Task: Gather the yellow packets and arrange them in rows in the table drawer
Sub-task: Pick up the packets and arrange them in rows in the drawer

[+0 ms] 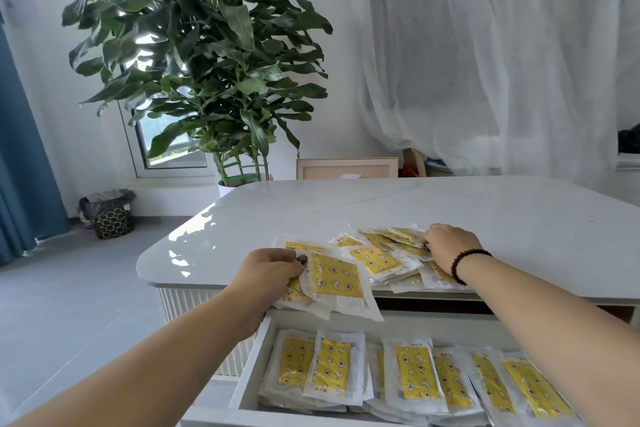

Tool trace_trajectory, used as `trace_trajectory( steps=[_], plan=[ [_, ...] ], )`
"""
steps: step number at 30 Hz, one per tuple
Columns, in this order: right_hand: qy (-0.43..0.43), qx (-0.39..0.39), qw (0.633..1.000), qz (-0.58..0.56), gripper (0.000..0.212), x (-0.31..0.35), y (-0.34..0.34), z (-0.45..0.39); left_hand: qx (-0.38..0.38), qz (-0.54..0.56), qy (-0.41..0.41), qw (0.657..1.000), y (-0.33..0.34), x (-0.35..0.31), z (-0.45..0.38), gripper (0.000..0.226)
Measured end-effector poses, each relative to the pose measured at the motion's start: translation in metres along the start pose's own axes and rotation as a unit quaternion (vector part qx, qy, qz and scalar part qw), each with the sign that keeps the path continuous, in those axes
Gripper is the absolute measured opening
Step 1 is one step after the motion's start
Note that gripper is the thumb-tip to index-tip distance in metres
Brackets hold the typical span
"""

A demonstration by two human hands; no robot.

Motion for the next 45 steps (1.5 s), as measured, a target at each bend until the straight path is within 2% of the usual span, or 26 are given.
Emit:
trace_trajectory(
  steps=[2, 4, 8, 12, 15, 18, 20, 22, 23, 25, 27, 31, 35, 38, 40, 42, 45],
  plan=[
    [-0.010, -0.005, 0.999, 0.046, 0.022, 0.007, -0.008, 0.002, 0.003, -0.008, 0.003, 1.000, -0.001, 0.000, 0.000, 0.025],
    [-0.013, -0.018, 0.999, 0.044, 0.023, 0.009, -0.017, 0.002, 0.002, -0.015, 0.006, 1.000, -0.003, -0.001, 0.000, 0.021],
    [0.052, -0.083, 0.988, -0.116, 0.016, -0.007, -0.042, -0.001, -0.002, -0.026, 0.009, 1.000, -0.004, -0.002, 0.000, 0.018],
    [0.133, -0.167, 0.939, -0.270, 0.021, -0.029, -0.079, 0.004, -0.001, -0.022, 0.010, 1.000, -0.005, -0.003, -0.002, 0.015],
    [0.134, -0.196, 0.880, -0.412, 0.018, -0.034, -0.106, 0.009, 0.001, -0.018, 0.012, 1.000, -0.002, -0.004, -0.001, 0.016],
    [0.113, -0.215, 0.789, -0.564, 0.011, -0.030, -0.134, 0.022, 0.005, -0.012, 0.016, 1.000, 0.001, -0.006, 0.001, 0.017],
    [0.081, -0.202, 0.731, -0.647, 0.019, -0.022, -0.152, 0.035, 0.010, -0.002, 0.018, 1.000, 0.004, -0.009, 0.002, 0.019],
    [0.040, -0.170, 0.697, -0.695, 0.020, -0.008, -0.165, 0.047, 0.015, 0.006, 0.019, 1.000, 0.006, -0.011, 0.004, 0.022],
    [0.021, -0.153, 0.700, -0.697, 0.015, 0.000, -0.169, 0.053, 0.016, 0.010, 0.020, 1.000, 0.006, -0.013, 0.006, 0.024],
    [-0.015, -0.107, 0.708, -0.698, 0.024, 0.017, -0.172, 0.067, 0.021, 0.014, 0.023, 0.999, 0.006, -0.014, 0.008, 0.024],
    [-0.039, -0.068, 0.691, -0.719, 0.032, 0.030, -0.168, 0.081, 0.027, 0.018, 0.027, 0.999, 0.007, -0.015, 0.009, 0.021],
    [-0.015, -0.074, 0.687, -0.723, 0.042, 0.031, -0.159, 0.101, 0.039, 0.032, 0.036, 0.998, 0.006, -0.017, 0.009, 0.019],
    [0.003, -0.058, 0.730, -0.681, 0.064, 0.021, -0.154, 0.103, 0.069, 0.037, 0.050, 0.996, 0.007, -0.020, 0.011, 0.018],
    [-0.045, -0.023, 0.792, -0.608, 0.072, 0.031, -0.160, 0.107, 0.117, 0.044, 0.042, 0.991, 0.013, -0.021, 0.019, 0.015],
    [-0.097, 0.000, 0.828, -0.552, 0.072, 0.046, -0.167, 0.114, 0.153, 0.027, 0.042, 0.987, 0.020, -0.021, 0.024, 0.014],
    [-0.140, 0.021, 0.848, -0.510, 0.068, 0.062, -0.172, 0.121, 0.169, -0.008, 0.057, 0.984, 0.024, -0.022, 0.026, 0.013],
    [-0.151, 0.019, 0.873, -0.462, 0.055, 0.074, -0.172, 0.124, 0.165, -0.069, 0.082, 0.980, 0.027, -0.022, 0.026, 0.011]
  ],
)
Point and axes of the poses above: each hand's wrist, its own z-axis away from the middle knuckle, its own y-axis out of the palm, x = y × z, the point moved 9 cm from there along -z, towards the middle knuckle, and after that the axes turned 13 degrees about z, right-handed, at the moved point
